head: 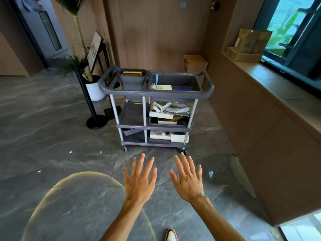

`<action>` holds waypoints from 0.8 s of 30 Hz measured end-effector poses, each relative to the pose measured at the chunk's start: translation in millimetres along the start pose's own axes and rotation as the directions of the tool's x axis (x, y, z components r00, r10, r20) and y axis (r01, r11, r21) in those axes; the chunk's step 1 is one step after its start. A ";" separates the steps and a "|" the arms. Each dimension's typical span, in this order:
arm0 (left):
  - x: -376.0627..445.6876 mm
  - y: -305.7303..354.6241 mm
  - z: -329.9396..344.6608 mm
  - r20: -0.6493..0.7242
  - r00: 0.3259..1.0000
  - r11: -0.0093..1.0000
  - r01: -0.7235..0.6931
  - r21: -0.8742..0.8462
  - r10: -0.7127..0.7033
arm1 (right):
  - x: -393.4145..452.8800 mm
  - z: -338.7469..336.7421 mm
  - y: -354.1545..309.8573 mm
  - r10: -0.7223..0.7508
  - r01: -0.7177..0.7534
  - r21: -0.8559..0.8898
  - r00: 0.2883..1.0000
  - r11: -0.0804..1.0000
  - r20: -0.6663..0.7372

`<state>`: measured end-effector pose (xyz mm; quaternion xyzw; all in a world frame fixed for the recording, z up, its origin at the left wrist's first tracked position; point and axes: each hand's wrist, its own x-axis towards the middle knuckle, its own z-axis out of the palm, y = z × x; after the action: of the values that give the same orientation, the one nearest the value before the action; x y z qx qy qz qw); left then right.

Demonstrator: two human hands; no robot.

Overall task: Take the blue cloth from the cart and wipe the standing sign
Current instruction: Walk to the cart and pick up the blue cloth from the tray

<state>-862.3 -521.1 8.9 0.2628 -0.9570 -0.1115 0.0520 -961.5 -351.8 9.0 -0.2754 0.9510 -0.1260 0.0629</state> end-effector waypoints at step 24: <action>293.4 87.2 34.8 0.015 0.999 0.999 -0.038 -0.001 0.038 | 270.8 -43.5 103.9 0.077 -0.078 0.025 0.997 0.997 0.030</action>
<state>-1162.0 -592.7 8.2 0.2439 -0.9621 -0.1126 0.0468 -1250.0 -404.2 8.7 -0.2391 0.9582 -0.1320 0.0853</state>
